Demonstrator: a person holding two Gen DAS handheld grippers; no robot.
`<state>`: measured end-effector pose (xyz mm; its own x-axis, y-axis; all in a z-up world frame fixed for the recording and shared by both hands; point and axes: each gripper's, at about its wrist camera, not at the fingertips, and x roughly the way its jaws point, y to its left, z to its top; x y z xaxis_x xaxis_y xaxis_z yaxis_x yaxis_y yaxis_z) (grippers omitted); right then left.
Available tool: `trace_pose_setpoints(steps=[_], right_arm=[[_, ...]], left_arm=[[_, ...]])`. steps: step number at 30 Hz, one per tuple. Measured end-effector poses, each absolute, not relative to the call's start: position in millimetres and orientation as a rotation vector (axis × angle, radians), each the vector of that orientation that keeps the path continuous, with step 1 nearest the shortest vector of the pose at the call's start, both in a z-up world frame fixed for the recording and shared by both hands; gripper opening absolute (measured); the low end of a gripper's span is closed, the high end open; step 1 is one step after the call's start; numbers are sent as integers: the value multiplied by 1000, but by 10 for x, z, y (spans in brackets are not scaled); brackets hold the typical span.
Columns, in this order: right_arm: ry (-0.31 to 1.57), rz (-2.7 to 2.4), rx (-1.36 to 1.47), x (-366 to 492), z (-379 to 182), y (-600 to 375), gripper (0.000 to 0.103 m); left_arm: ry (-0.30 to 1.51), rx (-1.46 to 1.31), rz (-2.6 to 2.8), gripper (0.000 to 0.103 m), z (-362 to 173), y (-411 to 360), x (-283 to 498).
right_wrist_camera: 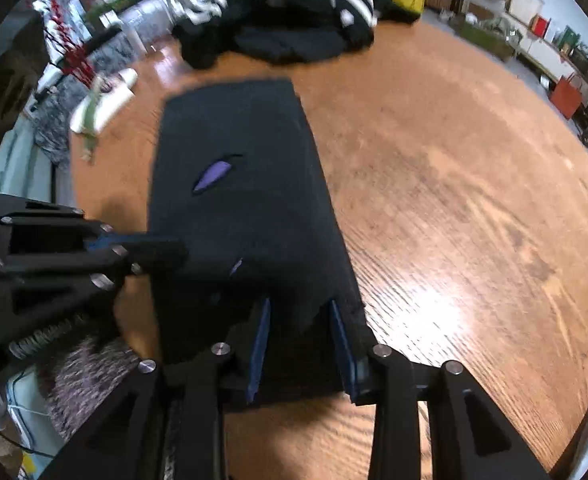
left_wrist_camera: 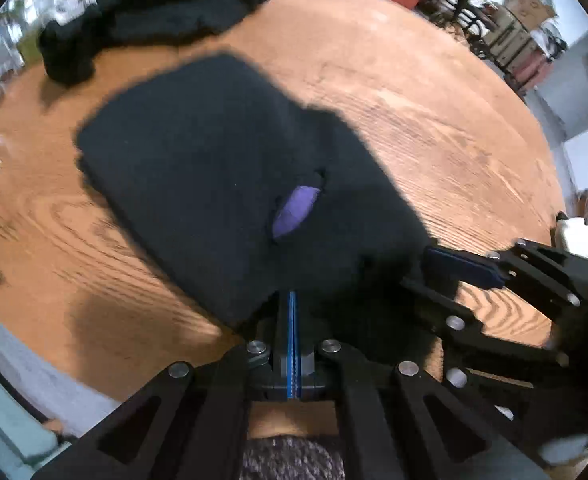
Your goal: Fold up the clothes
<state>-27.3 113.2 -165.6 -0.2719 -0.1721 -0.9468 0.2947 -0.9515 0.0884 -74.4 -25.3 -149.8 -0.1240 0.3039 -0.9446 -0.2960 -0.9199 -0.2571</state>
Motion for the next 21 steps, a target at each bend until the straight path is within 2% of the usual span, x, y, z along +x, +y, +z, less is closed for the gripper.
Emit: trace_pose_setpoints(steps=[2, 5, 9, 12, 16, 21], right_arm=[[135, -2286, 1662, -310, -1569, 1137, 35], [83, -2305, 1618, -490, -1428, 1130, 35], [14, -2333, 1568, -756, -1257, 1116, 36], [-38, -2295, 1601, -1014, -1438, 949, 35], [35, -2268, 1696, -1211, -1863, 676, 35], [40, -2316, 1618, -1260, -1646, 702, 33]], left_arm=[[-79, -1726, 2094, 1, -1388, -329, -831], [-93, -1671, 2242, 1, -1103, -512, -1015], [-113, -1743, 2277, 1, -1288, -661, -1366], [-184, -1781, 2233, 1, -1569, -809, -1628], [-216, -1845, 2167, 1, -1733, -785, -1656], [-243, -1756, 2227, 1, -1290, -863, -1553]])
